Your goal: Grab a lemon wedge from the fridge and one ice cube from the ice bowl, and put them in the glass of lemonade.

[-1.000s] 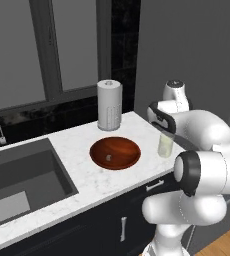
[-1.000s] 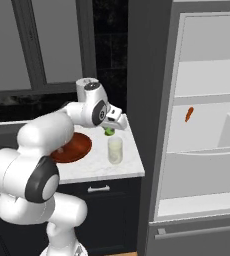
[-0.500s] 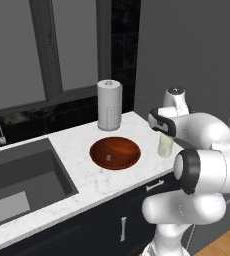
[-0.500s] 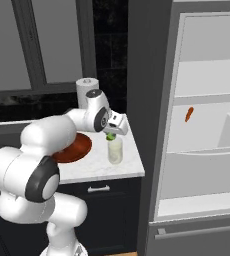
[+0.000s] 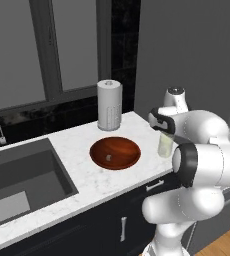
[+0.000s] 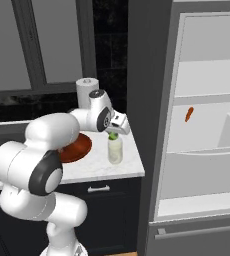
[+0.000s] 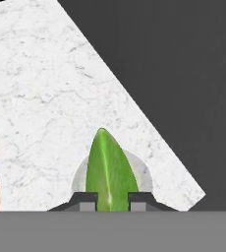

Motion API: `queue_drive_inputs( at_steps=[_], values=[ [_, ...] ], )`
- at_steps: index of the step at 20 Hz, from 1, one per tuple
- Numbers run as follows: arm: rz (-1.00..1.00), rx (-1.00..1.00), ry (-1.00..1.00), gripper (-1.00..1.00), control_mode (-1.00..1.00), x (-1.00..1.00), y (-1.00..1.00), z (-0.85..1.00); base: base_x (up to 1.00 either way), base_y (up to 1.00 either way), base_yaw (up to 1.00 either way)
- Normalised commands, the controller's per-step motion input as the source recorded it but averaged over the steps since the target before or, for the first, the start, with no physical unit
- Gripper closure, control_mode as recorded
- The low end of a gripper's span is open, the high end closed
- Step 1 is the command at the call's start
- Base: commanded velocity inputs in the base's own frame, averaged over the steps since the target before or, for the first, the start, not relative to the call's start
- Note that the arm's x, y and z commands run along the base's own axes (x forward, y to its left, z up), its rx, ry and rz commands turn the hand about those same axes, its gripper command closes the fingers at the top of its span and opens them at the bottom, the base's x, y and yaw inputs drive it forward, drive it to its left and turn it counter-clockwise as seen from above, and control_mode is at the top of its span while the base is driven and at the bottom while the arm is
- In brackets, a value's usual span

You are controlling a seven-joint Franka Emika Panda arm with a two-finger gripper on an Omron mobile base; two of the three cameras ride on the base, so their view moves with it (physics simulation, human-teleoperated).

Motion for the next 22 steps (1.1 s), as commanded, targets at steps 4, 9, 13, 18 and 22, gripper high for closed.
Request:
queue_drive_inputs(
  at_steps=[4,9,13,18,22],
  values=[
    [0.00,0.00,0.00,1.00,-1.00,0.00,0.00,-0.25,0.00,0.00,0.00],
    [0.00,0.00,0.00,1.00,-1.00,0.00,0.00,0.00,0.00,0.00,0.00],
    [0.00,0.00,0.00,-1.00,-1.00,0.00,0.00,0.00,0.00,0.00,0.00],
    [0.00,0.00,0.00,-1.00,-1.00,0.00,0.00,0.00,0.00,0.00,0.00],
    [0.00,0.00,0.00,-1.00,-1.00,0.00,0.00,0.00,0.00,0.00,0.00]
  ],
)
